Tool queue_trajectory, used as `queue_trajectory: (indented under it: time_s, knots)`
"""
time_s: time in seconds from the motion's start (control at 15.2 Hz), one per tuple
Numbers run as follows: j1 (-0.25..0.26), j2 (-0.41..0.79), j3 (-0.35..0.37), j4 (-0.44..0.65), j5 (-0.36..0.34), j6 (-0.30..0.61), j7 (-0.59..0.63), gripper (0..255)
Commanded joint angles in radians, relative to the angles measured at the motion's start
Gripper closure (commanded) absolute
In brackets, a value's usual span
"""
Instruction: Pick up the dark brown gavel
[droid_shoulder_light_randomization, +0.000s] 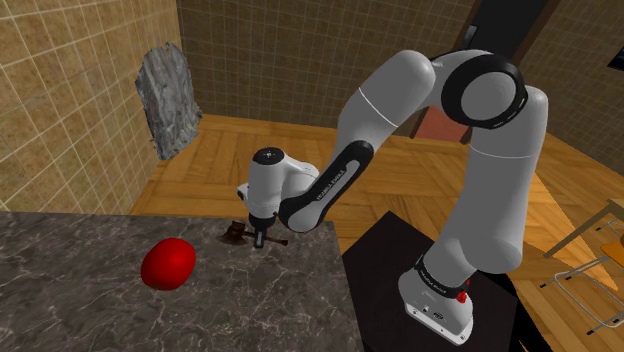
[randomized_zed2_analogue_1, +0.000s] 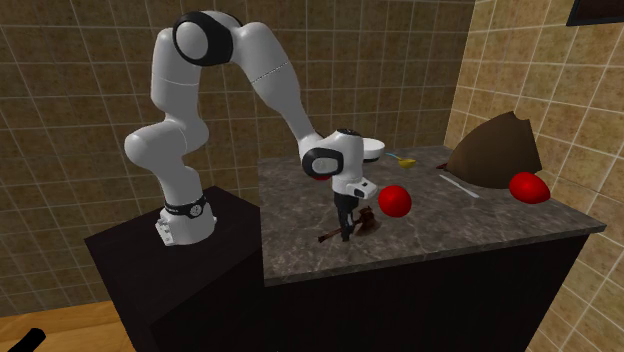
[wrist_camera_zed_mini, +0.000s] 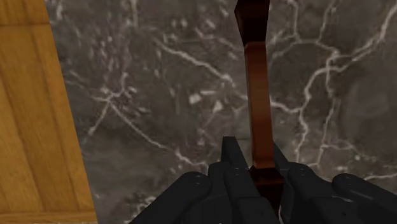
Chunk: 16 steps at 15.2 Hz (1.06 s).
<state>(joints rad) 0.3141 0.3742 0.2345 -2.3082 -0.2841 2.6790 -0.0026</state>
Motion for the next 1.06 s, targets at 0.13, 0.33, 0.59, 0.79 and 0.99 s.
queue_trajectory:
  time_s: [0.13,0.33,0.59,0.79,0.99]
  knots:
    - [-0.015,-0.047,0.020,-0.006,0.029,-0.039,-0.022,255]
    - [-0.025,-0.085,0.034,-0.009,0.054,-0.073,-0.041,255]
    - [-0.036,-0.134,0.050,-0.009,0.086,-0.118,-0.066,255]
    - [-0.042,-0.169,0.060,-0.007,0.110,-0.154,-0.084,255]
    - [-0.044,-0.183,0.063,-0.006,0.119,-0.168,-0.090,255]
